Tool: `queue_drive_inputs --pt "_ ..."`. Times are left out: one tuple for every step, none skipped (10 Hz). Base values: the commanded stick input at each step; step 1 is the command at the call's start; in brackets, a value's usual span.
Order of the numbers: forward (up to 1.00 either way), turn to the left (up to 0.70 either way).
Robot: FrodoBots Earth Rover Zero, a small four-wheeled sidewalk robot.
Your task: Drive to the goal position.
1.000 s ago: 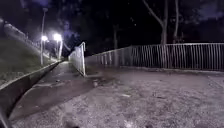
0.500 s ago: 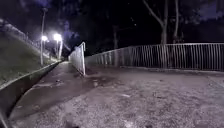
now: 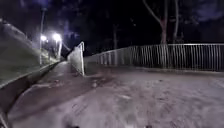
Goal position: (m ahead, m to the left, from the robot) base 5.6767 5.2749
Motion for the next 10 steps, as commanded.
queue_drive_inputs --pt "0.70 0.00" --pt "0.70 0.00" --pt "0.70 0.00" --pt "0.70 0.00" --pt "0.70 0.00" --pt "0.70 0.00" --pt "0.70 0.00" --pt "0.70 0.00" --pt "0.70 0.00" --pt "0.70 0.00"
